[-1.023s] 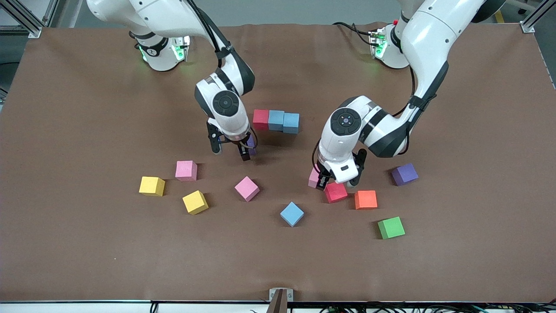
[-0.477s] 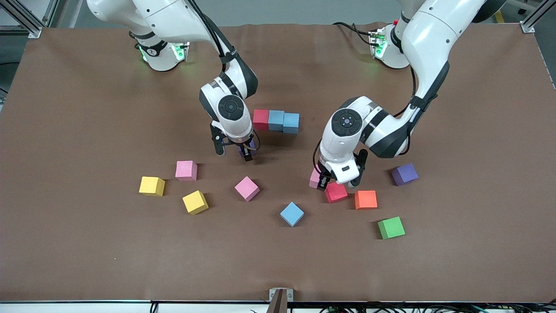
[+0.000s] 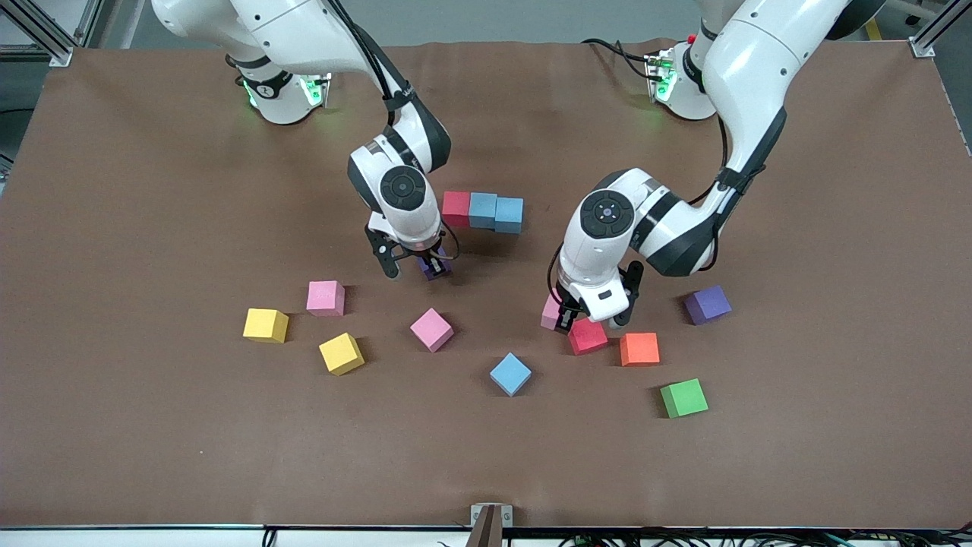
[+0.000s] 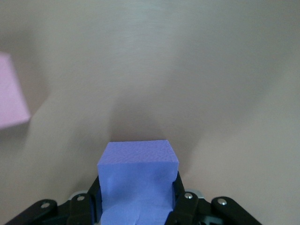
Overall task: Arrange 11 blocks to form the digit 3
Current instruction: 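Grasp the purple cube with the right gripper, then carry the purple cube and place it beside the red cube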
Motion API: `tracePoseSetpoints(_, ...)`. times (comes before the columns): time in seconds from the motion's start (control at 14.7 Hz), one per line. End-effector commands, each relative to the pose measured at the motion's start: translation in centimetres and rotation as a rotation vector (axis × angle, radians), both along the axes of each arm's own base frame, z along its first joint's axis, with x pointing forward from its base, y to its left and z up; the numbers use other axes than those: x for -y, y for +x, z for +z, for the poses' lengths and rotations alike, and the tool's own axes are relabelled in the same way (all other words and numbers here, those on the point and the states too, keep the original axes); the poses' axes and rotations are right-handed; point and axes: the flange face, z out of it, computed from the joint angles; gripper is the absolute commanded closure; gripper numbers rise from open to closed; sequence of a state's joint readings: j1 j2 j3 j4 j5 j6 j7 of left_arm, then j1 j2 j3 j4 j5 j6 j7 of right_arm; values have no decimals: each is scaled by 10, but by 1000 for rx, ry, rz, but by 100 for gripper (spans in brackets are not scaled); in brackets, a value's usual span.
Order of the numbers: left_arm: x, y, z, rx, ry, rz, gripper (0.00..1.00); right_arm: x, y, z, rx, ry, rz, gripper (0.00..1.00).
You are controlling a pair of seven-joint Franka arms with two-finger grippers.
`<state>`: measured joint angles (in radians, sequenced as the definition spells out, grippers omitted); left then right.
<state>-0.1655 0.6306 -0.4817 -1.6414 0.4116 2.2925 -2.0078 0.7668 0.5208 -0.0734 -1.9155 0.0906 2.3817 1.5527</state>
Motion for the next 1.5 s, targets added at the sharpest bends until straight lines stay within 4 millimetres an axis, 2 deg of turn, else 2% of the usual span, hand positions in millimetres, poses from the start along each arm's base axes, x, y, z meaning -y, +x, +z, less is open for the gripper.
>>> tracePoseSetpoints(0.0,-2,-1,9,8,18,-1,62,2,1,22,8,32,405,100)
tracePoseSetpoints(0.27,-2,0,10,9,16,0,62,-7,-7,23,-2,47,748,100)
tracePoseSetpoints(0.55,1,0,14,14,10,-2,62,-27,-25,26,12,7,903,100)
tracePoseSetpoints(0.82,2,-1,14,12,10,-3,62,-50,-49,22,15,-12,886,100)
tracePoseSetpoints(1.02,2,-1,17,6,19,-2,62,-54,-59,17,10,-30,870,100)
tracePoseSetpoints(1.43,3,1,19,10,14,1,62,-49,-64,11,-1,-35,866,100)
